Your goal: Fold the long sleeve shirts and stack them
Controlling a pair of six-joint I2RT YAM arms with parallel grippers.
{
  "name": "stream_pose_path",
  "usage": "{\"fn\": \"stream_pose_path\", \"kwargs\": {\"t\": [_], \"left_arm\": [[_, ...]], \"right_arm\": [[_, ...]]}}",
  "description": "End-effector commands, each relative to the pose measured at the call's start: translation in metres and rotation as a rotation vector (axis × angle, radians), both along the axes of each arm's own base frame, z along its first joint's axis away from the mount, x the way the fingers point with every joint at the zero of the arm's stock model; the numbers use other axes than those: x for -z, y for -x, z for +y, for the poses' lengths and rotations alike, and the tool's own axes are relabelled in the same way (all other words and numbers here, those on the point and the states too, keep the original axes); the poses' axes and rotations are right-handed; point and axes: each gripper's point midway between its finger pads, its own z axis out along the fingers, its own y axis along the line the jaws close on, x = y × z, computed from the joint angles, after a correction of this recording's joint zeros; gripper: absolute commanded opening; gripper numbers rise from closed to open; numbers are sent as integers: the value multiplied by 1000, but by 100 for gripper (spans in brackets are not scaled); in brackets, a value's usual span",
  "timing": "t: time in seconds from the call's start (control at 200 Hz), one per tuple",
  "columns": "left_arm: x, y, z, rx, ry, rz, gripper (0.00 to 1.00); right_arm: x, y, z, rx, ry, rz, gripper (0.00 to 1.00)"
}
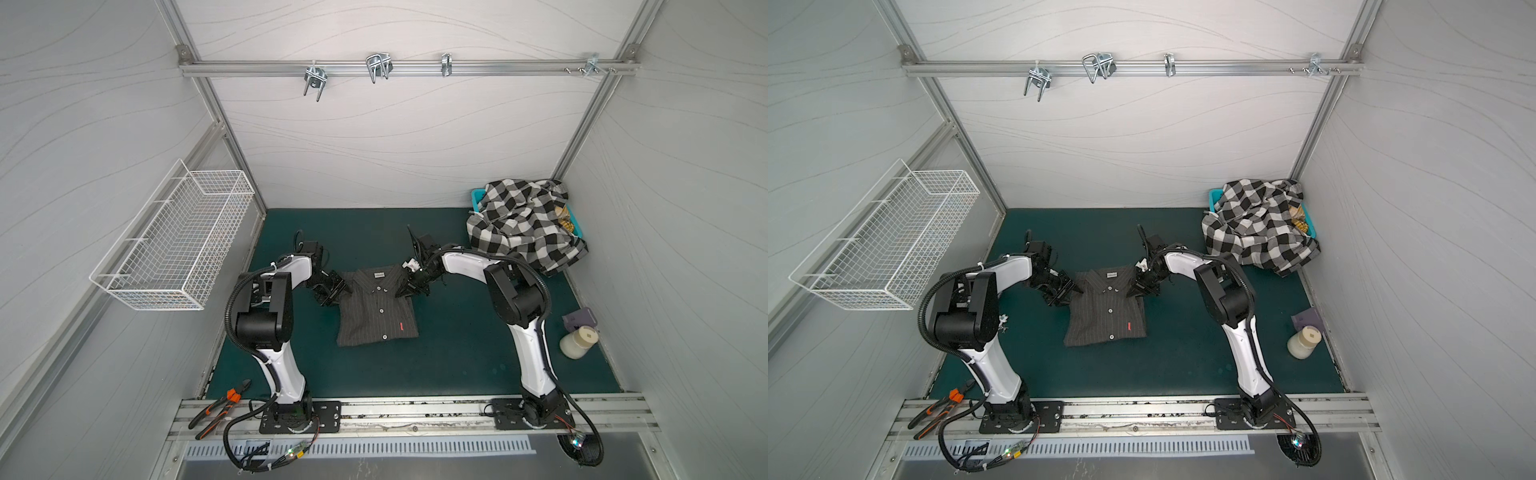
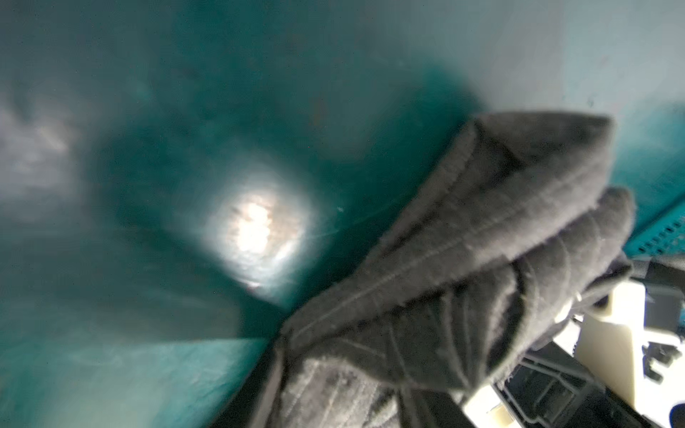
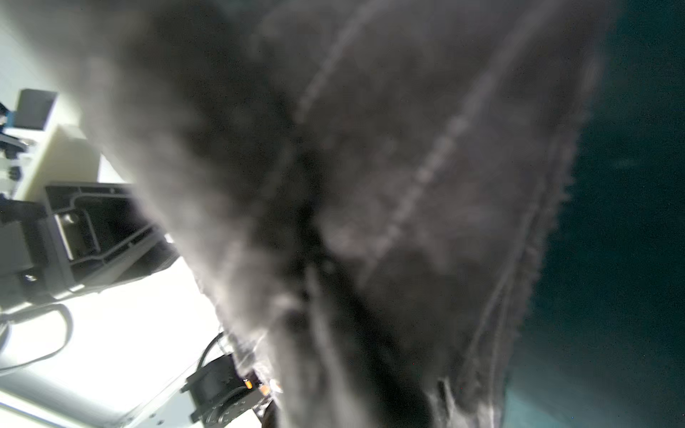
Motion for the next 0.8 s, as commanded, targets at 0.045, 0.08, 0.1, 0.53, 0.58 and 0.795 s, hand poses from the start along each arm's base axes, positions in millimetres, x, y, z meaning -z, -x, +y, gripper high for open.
{"fn": "stream_pose_path", "kwargs": {"t": [0.045, 0.08, 0.1, 0.53, 0.58, 0.795], "left_arm": [[-23, 1, 17, 29, -110, 8, 54], [-33, -2, 21, 36, -133, -2, 53], [-39, -6, 20, 40, -137, -16, 53], [-52, -34, -35, 151, -36, -77, 39], [-44, -37, -33, 149, -48, -62, 36], [-16, -48, -21, 173, -139, -8, 32]], "right_arm": [[-11, -12, -25, 58, -3, 1, 24], [-17, -12, -31, 57, 4, -10, 31], [-21, -13, -33, 56, 10, -20, 34], [-73, -14, -53, 6, 137, -189, 24], [-72, -13, -46, -6, 122, -181, 19], [-47, -15, -25, -51, 98, -135, 9]]}}
